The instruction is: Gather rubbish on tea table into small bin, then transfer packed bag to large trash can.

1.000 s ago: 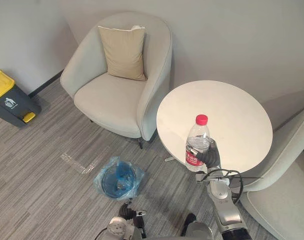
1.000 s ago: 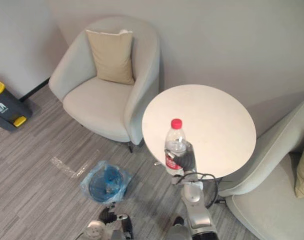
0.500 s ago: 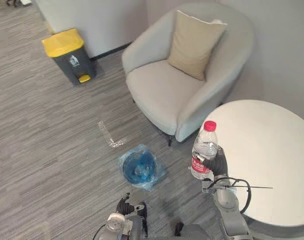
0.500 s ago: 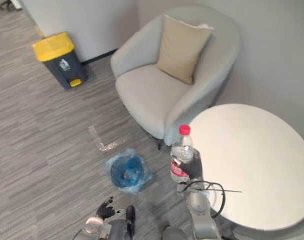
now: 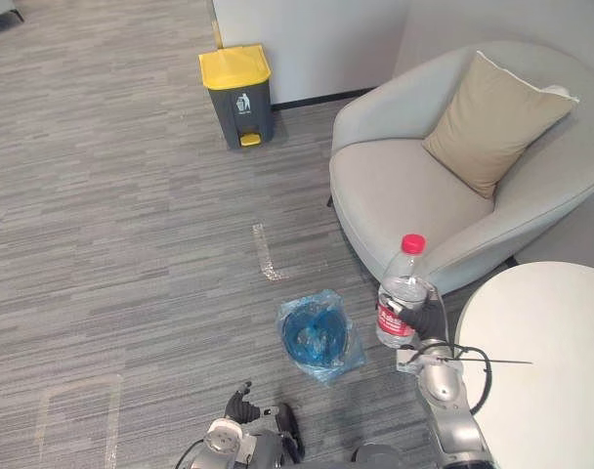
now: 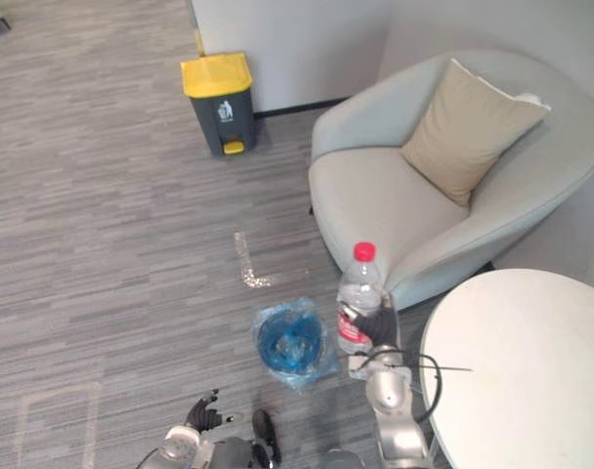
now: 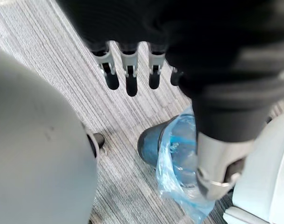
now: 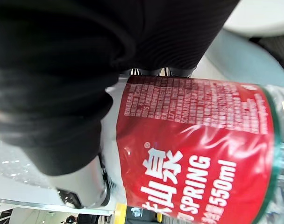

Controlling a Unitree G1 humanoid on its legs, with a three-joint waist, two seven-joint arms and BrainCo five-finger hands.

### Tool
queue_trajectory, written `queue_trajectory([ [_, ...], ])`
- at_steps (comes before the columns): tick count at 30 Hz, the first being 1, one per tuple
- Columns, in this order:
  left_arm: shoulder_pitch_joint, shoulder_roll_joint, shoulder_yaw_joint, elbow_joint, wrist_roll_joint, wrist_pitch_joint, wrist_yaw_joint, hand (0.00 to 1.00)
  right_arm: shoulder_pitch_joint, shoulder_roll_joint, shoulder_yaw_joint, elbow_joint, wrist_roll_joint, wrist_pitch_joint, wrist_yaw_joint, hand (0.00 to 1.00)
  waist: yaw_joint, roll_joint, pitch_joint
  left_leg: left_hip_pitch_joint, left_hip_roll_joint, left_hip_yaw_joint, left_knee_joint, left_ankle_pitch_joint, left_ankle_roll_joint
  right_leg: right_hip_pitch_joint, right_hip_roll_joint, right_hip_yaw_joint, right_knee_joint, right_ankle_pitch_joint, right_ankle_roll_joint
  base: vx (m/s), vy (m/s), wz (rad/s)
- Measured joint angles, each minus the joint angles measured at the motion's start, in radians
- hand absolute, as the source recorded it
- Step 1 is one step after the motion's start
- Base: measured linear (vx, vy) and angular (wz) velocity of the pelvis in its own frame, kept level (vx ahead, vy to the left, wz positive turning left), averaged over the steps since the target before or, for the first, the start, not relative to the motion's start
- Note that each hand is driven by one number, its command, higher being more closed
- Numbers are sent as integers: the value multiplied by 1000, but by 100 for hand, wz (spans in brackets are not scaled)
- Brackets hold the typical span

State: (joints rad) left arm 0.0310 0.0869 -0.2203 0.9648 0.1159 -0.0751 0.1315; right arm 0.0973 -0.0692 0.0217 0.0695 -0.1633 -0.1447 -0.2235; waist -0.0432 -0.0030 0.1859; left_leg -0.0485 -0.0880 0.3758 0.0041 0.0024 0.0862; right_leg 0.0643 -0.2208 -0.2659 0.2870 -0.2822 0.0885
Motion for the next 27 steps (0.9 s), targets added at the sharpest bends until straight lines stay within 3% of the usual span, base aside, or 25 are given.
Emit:
queue_trajectory([
  [2,0,1,-10,7,0,1,0,0,9,-6,2,0,-26,5,2,100,-17,9,1,4,-7,-5,-26,-2,2,-34,-8,12,76,-2,-9,8,34,-6],
  [3,-1,3,-10,11,0,1,1,0,17,-11,5,0,-33,12,5,100,-18,15,7,22,-6,-15,-39,-4,6,-73,-7,41,174,3,-34,48,30,-3],
  [4,-2,9,-10,11,-1,-1,2,0,24,-13,11,-1,-33,13,8,100,-19,15,17,38,3,-36,-43,-5,7,-124,3,72,265,-11,-92,52,8,6],
  [5,-3,15,-5,14,-2,-2,6,0,37,-15,18,-1,-33,12,11,100,-25,15,21,51,22,-58,-45,-4,5,-152,35,106,278,-39,-96,47,-10,19],
  [7,-4,17,5,34,-2,-3,20,0,50,-15,31,0,-34,12,11,100,-31,15,20,63,44,-76,-54,3,-11,-174,73,109,203,-37,-69,83,-44,37],
  [10,-3,20,8,38,-2,-4,19,0,53,-15,57,-1,-33,11,16,100,-25,-21,0,66,21,-91,-38,-4,-36,-177,61,118,28,96,-42,119,-73,38],
  [11,-2,18,15,39,-2,-4,20,0,53,-17,66,-4,-33,10,26,100,-24,-9,-3,66,26,-108,-26,-12,-44,-164,63,111,10,106,-29,191,-118,26],
  [14,4,3,37,43,-2,-5,19,0,59,-15,62,-12,-32,7,37,100,-20,29,-21,28,57,-135,15,-28,-58,-121,91,61,-79,130,-38,196,-95,25],
  [18,-6,4,36,36,0,-6,17,0,77,-19,60,-24,-31,6,40,100,-8,28,-16,-71,132,-146,274,-143,-76,-50,140,30,-159,160,-54,189,-111,13],
  [21,-15,7,36,28,1,-5,17,0,75,-19,59,-32,-31,5,37,100,-7,22,0,-75,141,-155,355,-151,-80,-5,142,41,-180,165,-56,155,-43,-4],
  [24,-17,7,37,22,1,-6,17,0,57,-21,58,-32,-31,4,29,100,-3,25,15,-94,139,-204,378,-169,-101,4,133,70,-188,171,-55,90,42,-20],
  [25,-17,2,36,21,0,-7,18,0,45,-28,58,-30,-31,4,26,100,-2,45,18,-80,145,-255,330,-168,-115,0,148,85,-188,171,-54,81,76,-38],
  [27,-19,2,34,28,0,-5,17,0,21,-18,59,-9,-32,3,25,100,-3,48,21,-49,138,-247,262,-169,-117,-22,145,106,-190,176,-45,86,94,-30],
])
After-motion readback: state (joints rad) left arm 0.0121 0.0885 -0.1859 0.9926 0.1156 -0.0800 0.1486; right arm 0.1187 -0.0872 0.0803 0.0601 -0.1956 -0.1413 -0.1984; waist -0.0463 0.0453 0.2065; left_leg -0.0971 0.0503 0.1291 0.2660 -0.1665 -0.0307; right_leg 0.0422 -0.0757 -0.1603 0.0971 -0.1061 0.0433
